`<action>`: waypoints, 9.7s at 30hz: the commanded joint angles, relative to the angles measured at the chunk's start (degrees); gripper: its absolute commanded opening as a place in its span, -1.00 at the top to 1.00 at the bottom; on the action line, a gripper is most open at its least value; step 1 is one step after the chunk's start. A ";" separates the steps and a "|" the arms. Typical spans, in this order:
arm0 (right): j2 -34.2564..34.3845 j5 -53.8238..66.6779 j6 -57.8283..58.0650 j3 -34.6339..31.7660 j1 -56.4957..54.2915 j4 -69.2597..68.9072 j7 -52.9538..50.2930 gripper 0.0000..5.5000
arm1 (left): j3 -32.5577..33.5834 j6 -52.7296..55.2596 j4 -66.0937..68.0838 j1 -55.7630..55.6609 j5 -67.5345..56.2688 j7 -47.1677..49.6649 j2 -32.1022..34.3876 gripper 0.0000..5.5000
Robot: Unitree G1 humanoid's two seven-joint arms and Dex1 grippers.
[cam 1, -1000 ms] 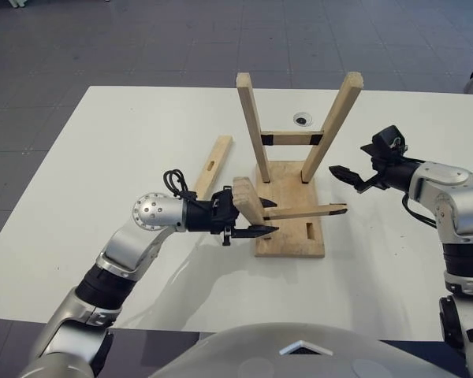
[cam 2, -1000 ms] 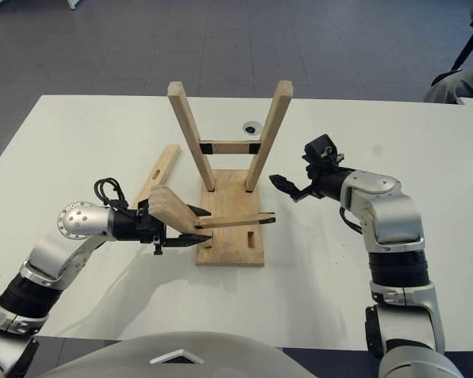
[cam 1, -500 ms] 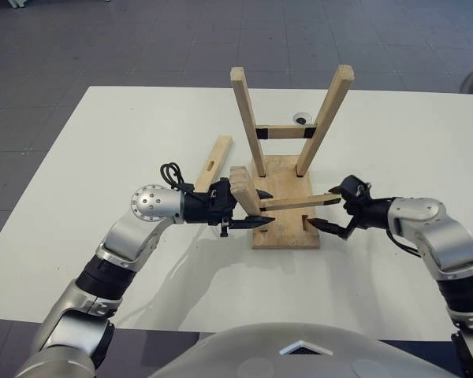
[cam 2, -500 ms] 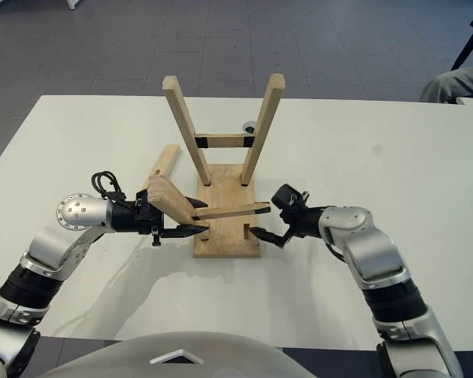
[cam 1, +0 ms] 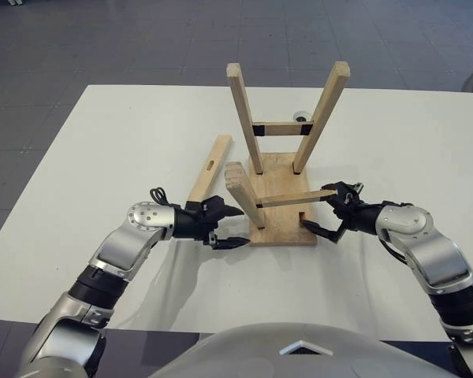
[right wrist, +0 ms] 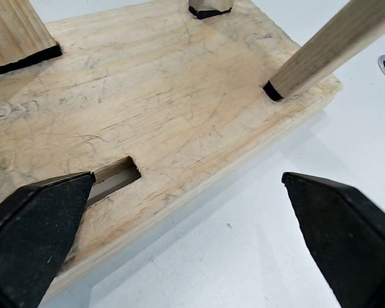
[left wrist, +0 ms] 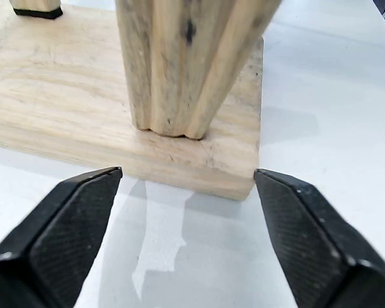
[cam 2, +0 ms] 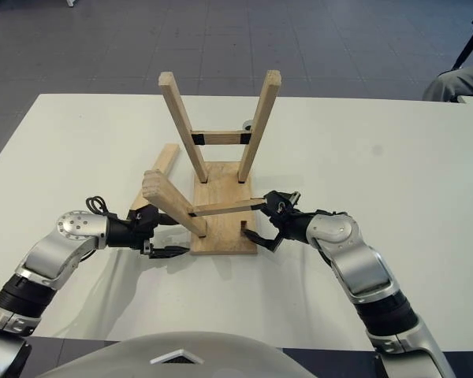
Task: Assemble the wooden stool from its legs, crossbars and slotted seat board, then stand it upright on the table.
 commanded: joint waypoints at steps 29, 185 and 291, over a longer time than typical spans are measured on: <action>6.76 -1.62 5.21 0.47 4.61 0.64 -9.00 -0.96 | 26.65 38.07 -28.59 -25.98 -79.00 79.11 -7.41 -0.36; -2.87 46.83 26.76 -31.79 -58.75 39.54 22.44 0.26 | 47.63 34.76 -30.41 8.04 -44.89 17.99 14.29 -0.46; 3.29 20.18 -26.07 -9.61 5.38 8.30 27.30 0.26 | 2.40 29.77 -20.50 14.66 11.81 34.09 2.40 -0.46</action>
